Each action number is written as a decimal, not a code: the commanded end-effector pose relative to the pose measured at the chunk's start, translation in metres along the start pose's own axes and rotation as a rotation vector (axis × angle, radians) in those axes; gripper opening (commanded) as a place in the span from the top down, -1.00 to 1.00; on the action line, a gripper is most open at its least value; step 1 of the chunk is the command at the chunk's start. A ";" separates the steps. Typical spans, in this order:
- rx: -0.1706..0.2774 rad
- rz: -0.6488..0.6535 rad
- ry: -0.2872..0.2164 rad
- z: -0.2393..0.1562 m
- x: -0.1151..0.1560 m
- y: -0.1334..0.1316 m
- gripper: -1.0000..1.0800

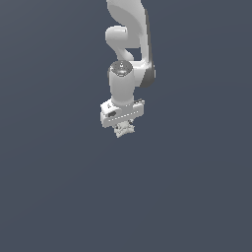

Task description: Pick up the object and move it to a goal position.

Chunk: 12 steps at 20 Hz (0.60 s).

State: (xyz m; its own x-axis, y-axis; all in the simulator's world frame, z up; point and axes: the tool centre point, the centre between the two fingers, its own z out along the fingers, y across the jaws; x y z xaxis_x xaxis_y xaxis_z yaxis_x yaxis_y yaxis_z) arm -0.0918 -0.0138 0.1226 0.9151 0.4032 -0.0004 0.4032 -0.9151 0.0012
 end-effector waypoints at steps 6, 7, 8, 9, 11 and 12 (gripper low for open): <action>-0.002 -0.001 0.000 -0.071 0.001 -0.044 1.00; -0.002 -0.001 0.000 -0.081 0.001 -0.050 1.00; -0.002 -0.001 0.000 -0.092 0.001 -0.056 1.00; -0.002 -0.001 0.000 -0.102 0.002 -0.063 1.00; -0.002 -0.001 0.000 -0.122 0.002 -0.075 1.00; -0.002 -0.001 0.000 -0.132 0.002 -0.081 1.00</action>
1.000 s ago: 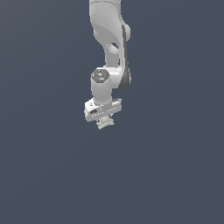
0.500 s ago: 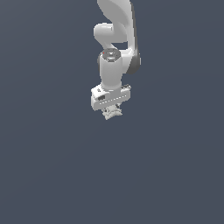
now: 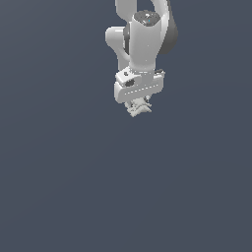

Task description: Pick up the object and move it to a goal position.

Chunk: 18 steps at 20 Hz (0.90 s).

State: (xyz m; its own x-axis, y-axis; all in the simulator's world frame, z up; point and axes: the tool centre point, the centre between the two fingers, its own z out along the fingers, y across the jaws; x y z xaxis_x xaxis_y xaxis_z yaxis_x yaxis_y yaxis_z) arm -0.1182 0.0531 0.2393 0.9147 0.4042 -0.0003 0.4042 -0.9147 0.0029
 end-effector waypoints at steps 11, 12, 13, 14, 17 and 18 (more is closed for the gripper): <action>0.001 0.000 -0.001 -0.116 0.005 -0.070 1.00; 0.002 0.000 0.000 -0.123 0.005 -0.073 1.00; 0.002 0.000 0.000 -0.129 0.006 -0.077 1.00; 0.002 0.000 0.000 -0.135 0.006 -0.081 1.00; 0.002 0.000 0.000 -0.150 0.008 -0.090 1.00; 0.002 0.000 0.000 -0.154 0.009 -0.092 1.00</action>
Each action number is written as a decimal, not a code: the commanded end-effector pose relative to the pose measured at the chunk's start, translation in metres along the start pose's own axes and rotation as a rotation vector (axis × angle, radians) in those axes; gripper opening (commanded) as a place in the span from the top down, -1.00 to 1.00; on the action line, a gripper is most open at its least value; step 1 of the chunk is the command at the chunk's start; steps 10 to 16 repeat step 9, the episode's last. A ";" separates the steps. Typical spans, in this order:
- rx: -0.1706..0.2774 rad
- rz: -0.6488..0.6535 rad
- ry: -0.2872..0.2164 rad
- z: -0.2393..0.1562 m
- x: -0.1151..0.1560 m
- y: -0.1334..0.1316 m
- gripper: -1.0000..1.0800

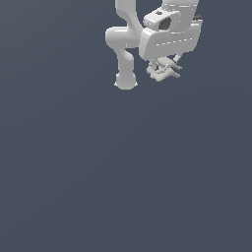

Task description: Pick up the object and move it to a goal position.

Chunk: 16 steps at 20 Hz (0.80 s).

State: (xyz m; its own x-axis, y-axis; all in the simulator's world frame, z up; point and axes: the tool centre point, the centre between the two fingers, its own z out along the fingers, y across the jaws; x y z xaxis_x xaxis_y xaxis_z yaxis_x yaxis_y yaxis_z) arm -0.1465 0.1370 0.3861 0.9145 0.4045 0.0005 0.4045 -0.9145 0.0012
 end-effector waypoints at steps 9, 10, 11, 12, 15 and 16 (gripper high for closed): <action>0.001 0.002 0.000 -0.022 0.004 -0.012 1.00; 0.001 0.002 0.000 -0.022 0.004 -0.012 1.00; 0.001 0.002 0.000 -0.022 0.004 -0.012 1.00; 0.001 0.002 0.000 -0.022 0.004 -0.012 1.00; 0.001 0.002 0.000 -0.022 0.004 -0.012 1.00; 0.001 0.002 0.000 -0.022 0.004 -0.012 1.00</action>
